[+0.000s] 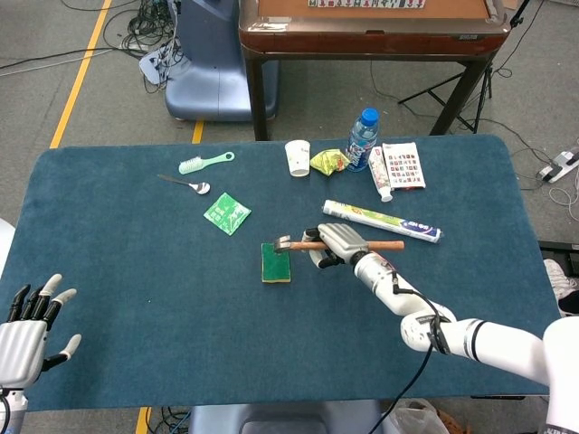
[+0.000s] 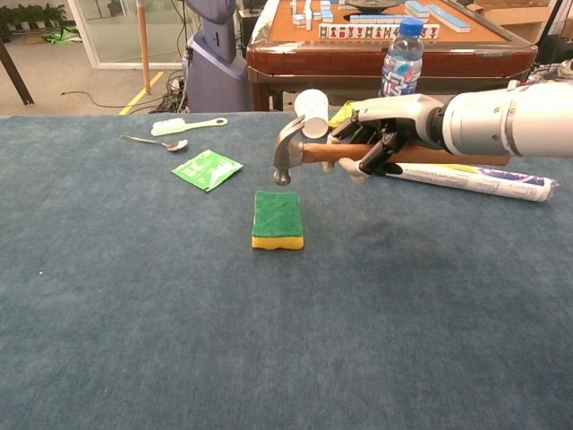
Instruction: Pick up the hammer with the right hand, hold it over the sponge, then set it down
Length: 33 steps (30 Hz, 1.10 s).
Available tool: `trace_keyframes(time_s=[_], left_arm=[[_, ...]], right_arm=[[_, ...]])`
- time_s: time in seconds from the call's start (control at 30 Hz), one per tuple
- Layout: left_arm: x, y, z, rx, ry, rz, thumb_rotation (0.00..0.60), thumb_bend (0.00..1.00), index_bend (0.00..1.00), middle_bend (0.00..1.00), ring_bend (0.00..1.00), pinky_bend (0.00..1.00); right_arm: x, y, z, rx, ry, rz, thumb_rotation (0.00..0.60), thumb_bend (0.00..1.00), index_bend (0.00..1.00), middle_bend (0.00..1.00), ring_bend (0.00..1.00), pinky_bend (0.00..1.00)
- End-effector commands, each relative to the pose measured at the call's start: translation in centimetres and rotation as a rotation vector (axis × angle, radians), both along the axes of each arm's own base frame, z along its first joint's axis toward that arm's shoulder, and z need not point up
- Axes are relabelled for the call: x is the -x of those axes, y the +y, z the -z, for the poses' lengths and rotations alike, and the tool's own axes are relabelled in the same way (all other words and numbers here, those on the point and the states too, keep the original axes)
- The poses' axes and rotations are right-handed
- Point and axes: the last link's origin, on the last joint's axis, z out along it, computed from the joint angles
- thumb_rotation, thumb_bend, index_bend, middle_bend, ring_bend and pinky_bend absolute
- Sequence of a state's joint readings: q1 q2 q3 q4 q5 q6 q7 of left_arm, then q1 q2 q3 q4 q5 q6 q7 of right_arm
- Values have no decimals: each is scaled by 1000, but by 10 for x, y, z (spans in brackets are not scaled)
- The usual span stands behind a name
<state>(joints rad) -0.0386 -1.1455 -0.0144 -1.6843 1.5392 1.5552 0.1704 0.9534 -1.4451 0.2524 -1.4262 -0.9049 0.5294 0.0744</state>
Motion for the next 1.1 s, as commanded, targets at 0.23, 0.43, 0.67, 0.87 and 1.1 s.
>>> trace_keyframes(time_s=[0.23,0.43,0.67,0.87,1.1], left_arm=[[1,-1,1,4,3,-2,600,221,215,73,93,0],[2,-2,1,7,5,-7,600,222,215,73,93,0],[4,-4,1,5,3,-14,600,221,215,73,93,0],[3,-3,2,9,4,-10,600,221,215,73,93,0],[1,-1,3,14,5,-4,600,221,215,73,93,0]], right_arm=[[6,1,14,-39,61,12,600,974,733,892,782,975],[10,2,30,-63,94,18,600,974,733,892,781,975],[6,-2,27,-56,66,40,600,974,733,892,781,975],[-4,-2,3,-26,-13,39,600,974,733,892,782,975],[0,-1,-3,-29,-15,48,600,974,733,892,781,975]])
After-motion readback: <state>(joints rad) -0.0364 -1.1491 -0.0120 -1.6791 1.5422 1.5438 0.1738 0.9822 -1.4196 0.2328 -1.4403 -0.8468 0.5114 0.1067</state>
